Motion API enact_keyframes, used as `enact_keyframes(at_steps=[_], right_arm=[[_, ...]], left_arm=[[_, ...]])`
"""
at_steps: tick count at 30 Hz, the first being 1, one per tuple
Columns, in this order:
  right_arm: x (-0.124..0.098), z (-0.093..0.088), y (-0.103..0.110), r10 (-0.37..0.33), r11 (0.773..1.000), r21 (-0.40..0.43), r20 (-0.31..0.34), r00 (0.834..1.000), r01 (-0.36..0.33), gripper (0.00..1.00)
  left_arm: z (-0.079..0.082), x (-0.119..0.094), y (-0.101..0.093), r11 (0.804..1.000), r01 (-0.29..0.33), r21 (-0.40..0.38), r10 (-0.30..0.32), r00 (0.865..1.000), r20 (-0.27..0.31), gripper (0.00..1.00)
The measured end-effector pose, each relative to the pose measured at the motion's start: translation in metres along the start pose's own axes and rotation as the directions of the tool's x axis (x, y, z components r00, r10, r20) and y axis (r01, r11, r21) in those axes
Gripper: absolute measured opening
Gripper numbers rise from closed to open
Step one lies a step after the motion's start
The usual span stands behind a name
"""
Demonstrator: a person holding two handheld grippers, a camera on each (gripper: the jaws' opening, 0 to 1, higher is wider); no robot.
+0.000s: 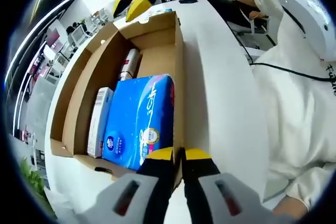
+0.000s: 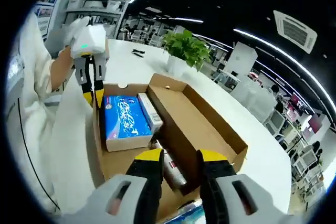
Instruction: Operate the shoe box by opening the lid, removing the specified soft item, and placing it in the target area until the item is outside and the box remains undamaged.
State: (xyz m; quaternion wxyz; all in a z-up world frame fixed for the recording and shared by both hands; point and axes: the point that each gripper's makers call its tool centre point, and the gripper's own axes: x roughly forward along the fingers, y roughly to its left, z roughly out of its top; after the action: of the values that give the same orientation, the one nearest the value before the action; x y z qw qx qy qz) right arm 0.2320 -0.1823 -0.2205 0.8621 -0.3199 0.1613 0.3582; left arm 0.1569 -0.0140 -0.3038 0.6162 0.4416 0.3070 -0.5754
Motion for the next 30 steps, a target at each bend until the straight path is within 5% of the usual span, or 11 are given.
enact_keyframes(at_steps=[2, 5, 12, 18, 30], right_arm=[[0.009, 0.002, 0.005, 0.016, 1.000, 0.012, -0.001, 1.000, -0.016, 0.24], [0.022, -0.002, 0.007, -0.003, 0.994, -0.113, -0.059, 0.998, -0.004, 0.23], [0.034, 0.005, 0.025, 0.113, 0.988, -0.096, -0.086, 0.990, -0.122, 0.23], [0.045, -0.009, 0.022, 0.090, 0.979, -0.164, -0.174, 0.981, -0.119, 0.22], [0.064, -0.025, 0.032, 0.163, 0.966, -0.150, -0.274, 0.948, -0.210, 0.23]], left_arm=[[0.000, 0.000, -0.001, 1.000, 0.005, -0.005, -0.005, 1.000, -0.002, 0.05], [0.000, 0.000, -0.001, 1.000, 0.009, -0.009, -0.009, 1.000, -0.006, 0.04], [0.000, 0.000, -0.001, 1.000, 0.003, -0.004, -0.003, 1.000, 0.003, 0.05], [0.000, 0.000, -0.002, 1.000, -0.001, 0.029, 0.001, 1.000, 0.006, 0.05], [-0.001, 0.000, -0.001, 1.000, 0.008, -0.018, -0.008, 1.000, 0.002, 0.05]])
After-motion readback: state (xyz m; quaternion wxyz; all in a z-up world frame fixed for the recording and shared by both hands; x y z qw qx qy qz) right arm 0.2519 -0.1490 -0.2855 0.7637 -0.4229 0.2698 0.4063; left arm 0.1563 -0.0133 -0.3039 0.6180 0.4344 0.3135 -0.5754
